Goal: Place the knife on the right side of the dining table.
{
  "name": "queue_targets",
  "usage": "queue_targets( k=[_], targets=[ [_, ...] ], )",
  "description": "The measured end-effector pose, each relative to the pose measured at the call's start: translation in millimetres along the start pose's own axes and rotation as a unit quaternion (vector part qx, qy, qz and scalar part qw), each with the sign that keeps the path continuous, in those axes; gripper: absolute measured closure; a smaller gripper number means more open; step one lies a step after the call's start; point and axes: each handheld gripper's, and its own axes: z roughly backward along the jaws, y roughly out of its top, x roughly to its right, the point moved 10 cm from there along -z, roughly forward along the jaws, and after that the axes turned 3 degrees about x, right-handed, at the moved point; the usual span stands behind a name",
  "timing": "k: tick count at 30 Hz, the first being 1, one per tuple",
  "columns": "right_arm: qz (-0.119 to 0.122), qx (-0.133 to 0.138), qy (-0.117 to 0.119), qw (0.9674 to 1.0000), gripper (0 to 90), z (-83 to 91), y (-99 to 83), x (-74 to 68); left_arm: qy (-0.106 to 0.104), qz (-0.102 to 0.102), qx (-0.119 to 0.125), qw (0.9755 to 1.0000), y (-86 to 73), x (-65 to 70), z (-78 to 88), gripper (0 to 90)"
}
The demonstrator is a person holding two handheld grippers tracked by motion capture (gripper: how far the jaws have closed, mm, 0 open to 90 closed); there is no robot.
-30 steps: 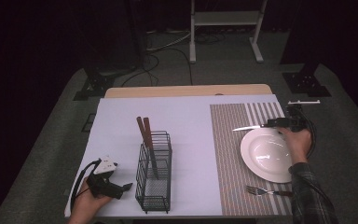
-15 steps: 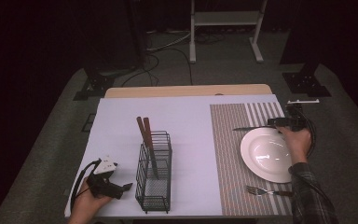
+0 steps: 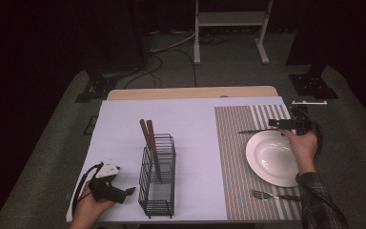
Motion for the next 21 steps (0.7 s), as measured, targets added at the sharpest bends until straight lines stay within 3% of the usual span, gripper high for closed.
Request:
queue_targets(
  k=[3,6,8,9,10,11,12,13,14,15,19,21],
  targets=[
    [0.01,0.008,0.01,0.9999,1.8,3.7,1.3,-10.3,0.0,0.0,0.0,1.0,0.0,0.0,0.1,0.0],
    [0.027,0.013,0.032,0.9991,0.1,7.8,-0.2,-29.5,0.0,0.0,0.0,1.0,0.0,0.1,0.1,0.0],
    [0.032,0.013,0.038,0.9987,0.0,8.2,-1.1,-34.7,0.0,-0.001,0.001,1.0,0.0,0.1,0.1,0.0],
    [0.041,0.012,0.053,0.9976,0.0,9.5,-3.7,-47.6,0.0,-0.001,0.0,1.0,0.0,0.1,0.1,0.0],
    [0.041,0.012,0.053,0.9976,0.0,9.5,-3.7,-47.6,0.0,-0.001,0.0,1.0,0.0,0.1,0.1,0.0],
    [0.051,0.01,0.065,0.9966,0.0,10.9,-6.9,-58.7,0.0,-0.001,0.0,1.0,0.0,0.0,0.1,0.0],
    [0.051,0.01,0.065,0.9966,0.0,10.9,-6.9,-58.7,0.0,-0.001,0.0,1.0,0.0,0.0,0.1,0.0],
    [0.066,0.007,0.076,0.9949,0.0,12.0,-10.9,-71.1,0.0,-0.001,0.0,1.0,0.0,0.0,0.1,0.0],
    [0.066,0.007,0.076,0.9949,0.0,12.0,-10.9,-71.1,0.0,-0.001,0.0,1.0,0.0,0.0,0.1,0.0],
    [0.08,0.005,0.086,0.993,0.0,14.1,-13.9,-83.3,0.0,-0.001,0.0,1.0,0.0,0.0,0.1,0.0],
    [0.098,0.003,0.1,0.9902,0.0,17.8,-18.5,-99.6,0.0,-0.001,0.0,1.0,-0.1,0.0,0.2,0.0],
    [0.116,0.001,0.113,0.9868,0.0,21.5,-24.3,-113.3,0.0,-0.001,-0.001,1.0,-0.1,0.1,0.3,0.0]
  ],
)
